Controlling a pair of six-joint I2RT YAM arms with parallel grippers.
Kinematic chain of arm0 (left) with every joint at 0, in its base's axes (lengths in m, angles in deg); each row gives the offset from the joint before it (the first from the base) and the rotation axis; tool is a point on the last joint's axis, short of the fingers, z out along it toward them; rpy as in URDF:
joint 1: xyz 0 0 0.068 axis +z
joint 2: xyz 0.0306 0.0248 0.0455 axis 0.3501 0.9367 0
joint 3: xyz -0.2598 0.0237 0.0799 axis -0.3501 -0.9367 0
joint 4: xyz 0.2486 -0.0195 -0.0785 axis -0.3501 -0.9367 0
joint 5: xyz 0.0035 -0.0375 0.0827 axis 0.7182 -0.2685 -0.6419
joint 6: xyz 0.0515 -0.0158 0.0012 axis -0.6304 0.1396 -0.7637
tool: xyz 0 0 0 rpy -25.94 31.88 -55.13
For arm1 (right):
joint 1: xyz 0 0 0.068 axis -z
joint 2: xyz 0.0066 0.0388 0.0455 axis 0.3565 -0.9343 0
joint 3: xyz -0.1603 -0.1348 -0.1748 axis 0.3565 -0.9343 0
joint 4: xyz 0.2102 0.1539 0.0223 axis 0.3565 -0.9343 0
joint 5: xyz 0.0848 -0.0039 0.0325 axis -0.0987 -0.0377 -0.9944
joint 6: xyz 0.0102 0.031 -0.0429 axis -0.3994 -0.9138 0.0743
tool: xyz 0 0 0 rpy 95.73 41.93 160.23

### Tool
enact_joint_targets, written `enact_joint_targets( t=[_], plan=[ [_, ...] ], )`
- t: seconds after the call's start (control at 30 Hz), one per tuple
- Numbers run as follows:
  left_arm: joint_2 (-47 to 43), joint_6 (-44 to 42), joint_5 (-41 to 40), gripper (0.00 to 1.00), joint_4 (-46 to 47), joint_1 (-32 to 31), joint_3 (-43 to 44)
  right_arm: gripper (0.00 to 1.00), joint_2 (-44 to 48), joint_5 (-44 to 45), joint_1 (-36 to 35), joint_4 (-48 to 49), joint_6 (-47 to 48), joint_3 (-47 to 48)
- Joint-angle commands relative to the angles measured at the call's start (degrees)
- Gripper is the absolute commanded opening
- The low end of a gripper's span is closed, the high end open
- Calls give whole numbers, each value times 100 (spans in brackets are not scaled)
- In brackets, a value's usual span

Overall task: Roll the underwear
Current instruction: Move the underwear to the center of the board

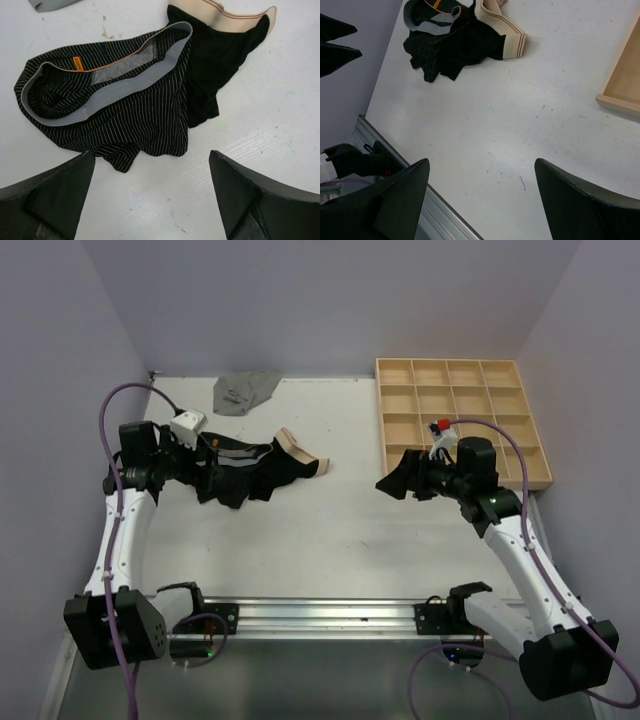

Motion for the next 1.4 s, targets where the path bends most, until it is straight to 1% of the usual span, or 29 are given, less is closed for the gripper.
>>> enact_joint_targets(
  t=[0.0,0.07,0.1,0.13,0.2,0.23,0.27,0.3,0.33,0.37,0.4,0.5,0.6,0.63,0.7,0.73,0.77,0.83,0.9,1.0,1.03,1.07,1.1,1.13,1.2,1.23,1.37],
  plan=[
    [437,-497,-355,100,160,-94,174,88,-260,170,-258,215,-20,122],
    [823,-674,-531,100,150,-191,289,86,-487,477,-461,320,-125,201],
    [929,-779,-584,98,194,-217,307,84,-576,583,-688,451,-178,228],
    [1035,-832,-732,91,255,-279,324,83,-707,645,-804,505,-256,263],
    [1386,-937,-1093,83,466,-419,377,81,-1058,943,-1145,662,-345,386],
    [1518,-973,-1416,80,588,-603,403,81,-1164,1031,-1252,724,-406,464],
    [1815,-982,-1611,79,624,-709,456,80,-1279,1258,-1375,847,-441,509],
    [1966,-1043,-1735,78,651,-884,491,80,-1558,1365,-1594,892,-503,570],
    [2255,-1026,-1892,77,782,-929,518,80,-1857,1523,-1796,996,-521,692],
    [2406,-1026,-1972,77,879,-947,526,80,-1860,1524,-1798,998,-530,772],
    [2564,-1035,-2051,77,941,-947,553,80,-2121,1707,-1989,1041,-573,842],
    [3188,-1079,-2307,73,1108,-947,711,79,-2535,2006,-2254,1050,-652,1194],
    [3768,-991,-2596,60,1371,-938,860,78,-2984,2191,-2404,1138,-723,1440],
    [4065,-947,-2736,51,1502,-912,921,78,-3124,2279,-2439,1182,-740,1502],
    [4331,-790,-2755,41,1539,-720,1246,77,-3300,2350,-2536,1270,-758,1581],
    [4445,-728,-2651,32,1521,-614,1395,76,-3380,2463,-2554,1253,-767,1634],
    [4655,-684,-2641,31,1478,-500,1710,75,-3537,2517,-2580,1270,-776,1730],
    [4815,-595,-2571,25,1408,-184,2011,72,-3687,2587,-2607,1305,-828,1818],
    [4956,-717,-2378,25,1285,53,2406,69,-3898,2640,-2607,1393,-916,1854],
    [4825,-867,-2220,42,1231,160,2627,64,-4196,2763,-2607,1463,-986,2012],
    [4641,-885,-2036,54,1266,178,2645,61,-4267,2772,-2615,1489,-995,2117],
    [4544,-894,-1956,60,1292,187,2680,60,-4364,2746,-2615,1551,-1004,2187],
    [4456,-894,-1869,63,1310,195,2689,58,-4521,2694,-2615,1586,-1039,2249],
    [4368,-920,-1580,68,1276,204,2715,56,-4627,2632,-2615,1621,-1057,2397],
    [4183,-895,-1298,70,1170,204,2846,56,-4795,2492,-2650,1718,-1074,2565],
    [4148,-903,-974,71,996,195,2899,55,-5004,2465,-2677,1744,-1066,2775],
    [4191,-877,-576,72,678,187,3154,56,-5655,2429,-2808,1692,-1179,3400]
  ],
)
